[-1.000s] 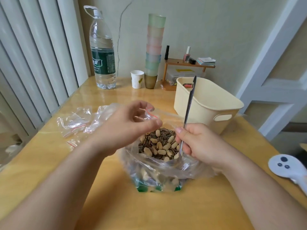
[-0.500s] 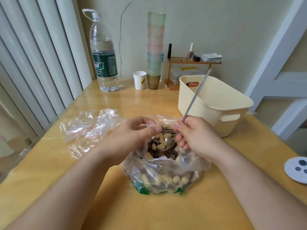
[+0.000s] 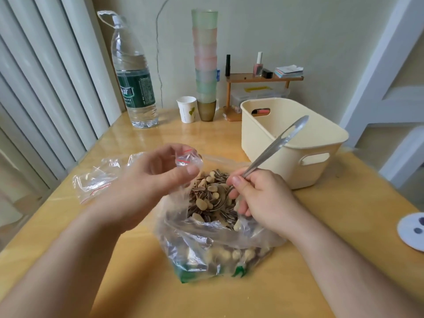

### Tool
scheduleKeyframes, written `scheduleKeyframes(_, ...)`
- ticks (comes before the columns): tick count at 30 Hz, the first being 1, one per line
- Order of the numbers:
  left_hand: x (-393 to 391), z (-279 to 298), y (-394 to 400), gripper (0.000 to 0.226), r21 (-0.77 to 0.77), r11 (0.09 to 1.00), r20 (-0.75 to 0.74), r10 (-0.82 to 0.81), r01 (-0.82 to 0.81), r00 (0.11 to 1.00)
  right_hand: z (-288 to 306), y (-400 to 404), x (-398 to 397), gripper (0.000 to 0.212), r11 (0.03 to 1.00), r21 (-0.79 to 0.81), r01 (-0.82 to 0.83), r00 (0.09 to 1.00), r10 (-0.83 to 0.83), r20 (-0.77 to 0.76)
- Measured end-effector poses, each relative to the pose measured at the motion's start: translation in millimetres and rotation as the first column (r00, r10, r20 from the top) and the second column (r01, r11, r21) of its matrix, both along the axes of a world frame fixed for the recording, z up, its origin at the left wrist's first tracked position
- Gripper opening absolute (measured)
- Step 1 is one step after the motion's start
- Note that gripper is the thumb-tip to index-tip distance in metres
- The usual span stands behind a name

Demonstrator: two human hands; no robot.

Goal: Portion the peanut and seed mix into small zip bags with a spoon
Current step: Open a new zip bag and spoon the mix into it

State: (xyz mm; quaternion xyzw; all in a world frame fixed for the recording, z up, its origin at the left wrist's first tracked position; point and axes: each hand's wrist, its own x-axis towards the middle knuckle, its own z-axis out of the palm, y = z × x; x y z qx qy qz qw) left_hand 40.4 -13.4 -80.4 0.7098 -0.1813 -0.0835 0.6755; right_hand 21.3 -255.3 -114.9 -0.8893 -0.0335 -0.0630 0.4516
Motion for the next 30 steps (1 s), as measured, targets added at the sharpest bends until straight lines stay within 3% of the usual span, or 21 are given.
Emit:
scheduleKeyframes(5,1,-1,5,0.063,0.183,0.981,0.252,0.017,-0.065,0.968,6,-6,-2,0.027,0.989,0.142,0.037,0.996,-0.048,0.073)
scheduleKeyframes(10,4,-10,3,0.073,0.444,0.864,0.412,0.038,-0.237,0.910,17,-15,-8,0.025,0.961,0.277,0.011,0.980,-0.065,0.188)
scheduleKeyframes(16,-3,-19,-18,0.091,0.566,0.755,0.477,0.026,-0.330,0.878,28,-17,-18,0.021,0.984,0.174,0.036,0.897,-0.108,0.428)
scheduleKeyframes(19,-7,-22,-30,0.081,0.579,0.726,0.515,0.028,-0.372,0.857,29,-18,-19,0.022,0.987,0.156,0.046,0.870,-0.116,0.479)
scheduleKeyframes(26,-14,-23,-47,0.063,0.562,0.695,0.518,0.129,-0.449,0.846,24,-17,-16,0.020,0.997,-0.051,0.059,0.755,-0.011,0.656)
scheduleKeyframes(30,-13,-26,-49,0.067,0.590,0.647,0.538,0.130,-0.483,0.833,23,-14,-17,0.022,0.999,-0.045,0.027,0.732,0.011,0.681)
